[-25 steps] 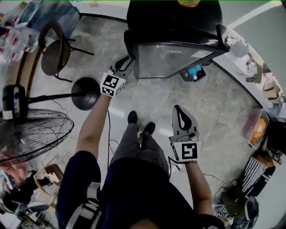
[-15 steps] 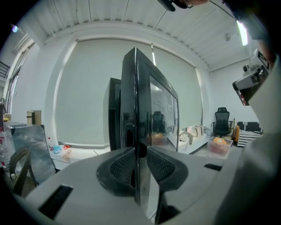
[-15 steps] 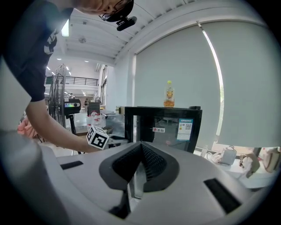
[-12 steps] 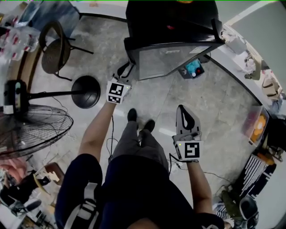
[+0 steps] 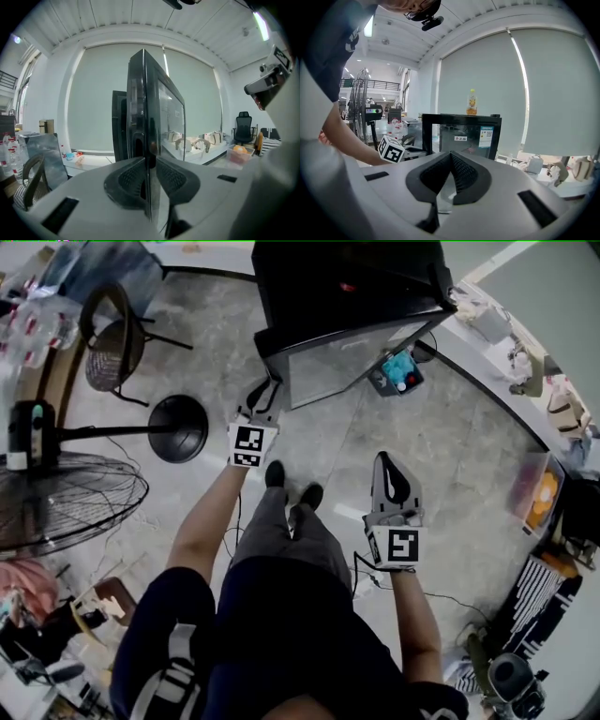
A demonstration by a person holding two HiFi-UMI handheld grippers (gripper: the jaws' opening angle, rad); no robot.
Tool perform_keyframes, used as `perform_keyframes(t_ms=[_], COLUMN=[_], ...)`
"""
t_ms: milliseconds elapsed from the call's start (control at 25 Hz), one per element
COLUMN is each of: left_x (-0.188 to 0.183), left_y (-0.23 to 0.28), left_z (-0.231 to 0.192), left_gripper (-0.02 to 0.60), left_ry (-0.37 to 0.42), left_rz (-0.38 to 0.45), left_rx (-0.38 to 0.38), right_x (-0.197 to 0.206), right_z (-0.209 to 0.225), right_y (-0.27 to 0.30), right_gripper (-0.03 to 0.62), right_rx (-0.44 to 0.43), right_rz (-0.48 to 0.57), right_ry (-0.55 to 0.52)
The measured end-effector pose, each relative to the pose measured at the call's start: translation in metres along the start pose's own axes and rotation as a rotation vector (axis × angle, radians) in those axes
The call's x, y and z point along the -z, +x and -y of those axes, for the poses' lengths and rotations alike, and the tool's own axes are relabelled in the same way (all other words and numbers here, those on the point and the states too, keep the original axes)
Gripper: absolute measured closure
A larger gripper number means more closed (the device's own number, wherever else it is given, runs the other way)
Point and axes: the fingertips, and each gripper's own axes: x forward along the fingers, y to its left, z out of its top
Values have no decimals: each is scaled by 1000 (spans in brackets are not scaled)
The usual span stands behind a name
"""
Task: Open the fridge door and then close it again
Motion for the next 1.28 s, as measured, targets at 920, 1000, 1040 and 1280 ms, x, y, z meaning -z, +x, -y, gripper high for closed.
perform_keyframes(t_ms=[920, 1000, 1040, 1280], left_x=[9, 9, 10, 11], left_y=[-57, -59, -61, -68], left_z=[117, 128, 133, 162], left_gripper=[520, 523, 524, 528], left_ry=[35, 42, 47, 52], left_rz=[-32, -34, -37, -46], left_rx=[-14, -2, 4, 17], right_x=[9, 11, 12, 24], right_z=[21, 22, 22, 21], right_y=[-70, -74, -76, -95], right_gripper=[576, 576, 574, 576], right_rx=[50, 59, 61, 67], right_rz=[12, 17, 18, -6], right_ry=[13, 23, 26, 39])
